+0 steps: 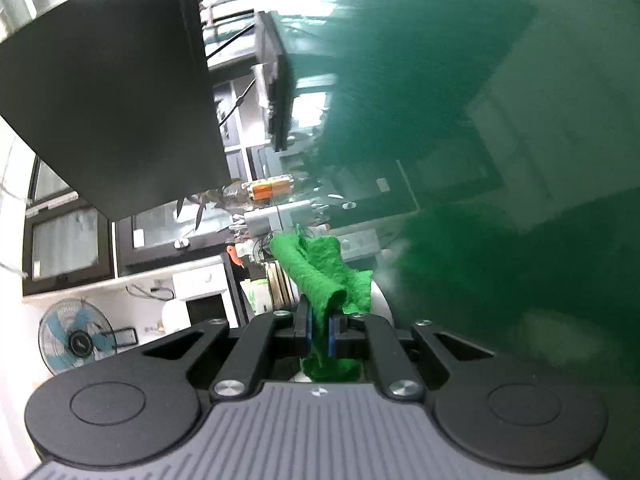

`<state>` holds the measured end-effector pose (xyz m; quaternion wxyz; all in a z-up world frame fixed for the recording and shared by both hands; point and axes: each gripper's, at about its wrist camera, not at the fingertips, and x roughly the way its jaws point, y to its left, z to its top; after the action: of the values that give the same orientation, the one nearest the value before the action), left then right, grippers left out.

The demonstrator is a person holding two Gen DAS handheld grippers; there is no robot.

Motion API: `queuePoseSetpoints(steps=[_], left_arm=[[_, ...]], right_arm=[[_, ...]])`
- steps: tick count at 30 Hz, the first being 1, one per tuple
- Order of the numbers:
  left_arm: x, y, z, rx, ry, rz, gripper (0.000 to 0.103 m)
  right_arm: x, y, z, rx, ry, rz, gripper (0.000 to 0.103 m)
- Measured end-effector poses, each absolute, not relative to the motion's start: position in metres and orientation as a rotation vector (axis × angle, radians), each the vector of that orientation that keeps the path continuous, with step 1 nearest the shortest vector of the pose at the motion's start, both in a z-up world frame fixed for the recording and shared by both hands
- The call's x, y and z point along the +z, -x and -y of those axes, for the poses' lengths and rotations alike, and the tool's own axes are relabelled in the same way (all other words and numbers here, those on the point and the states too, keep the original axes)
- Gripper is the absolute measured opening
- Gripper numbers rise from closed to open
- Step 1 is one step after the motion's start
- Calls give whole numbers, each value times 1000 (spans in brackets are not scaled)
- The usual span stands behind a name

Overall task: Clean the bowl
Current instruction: 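Rub the green cloth back and forth across the bowl's outer base with the right gripper, then sweep the cloth over the bowl's outer wall with the right gripper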

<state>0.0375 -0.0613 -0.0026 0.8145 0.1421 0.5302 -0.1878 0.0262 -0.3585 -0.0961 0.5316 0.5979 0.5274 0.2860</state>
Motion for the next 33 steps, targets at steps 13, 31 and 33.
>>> queuePoseSetpoints(steps=[13,31,33], left_arm=[[-7,-31,55,-570,-379,-1044,36],[-14,-45,40,-704,-328,-1030,53],[-14,-45,40,-708,-329,-1033,53]], right_arm=[[-108,-67,287,533,-1477,-1200,9],[-109,-45,280,433,-1587,-1132,10],[-106,-42,285,444,-1596,-1127,9]])
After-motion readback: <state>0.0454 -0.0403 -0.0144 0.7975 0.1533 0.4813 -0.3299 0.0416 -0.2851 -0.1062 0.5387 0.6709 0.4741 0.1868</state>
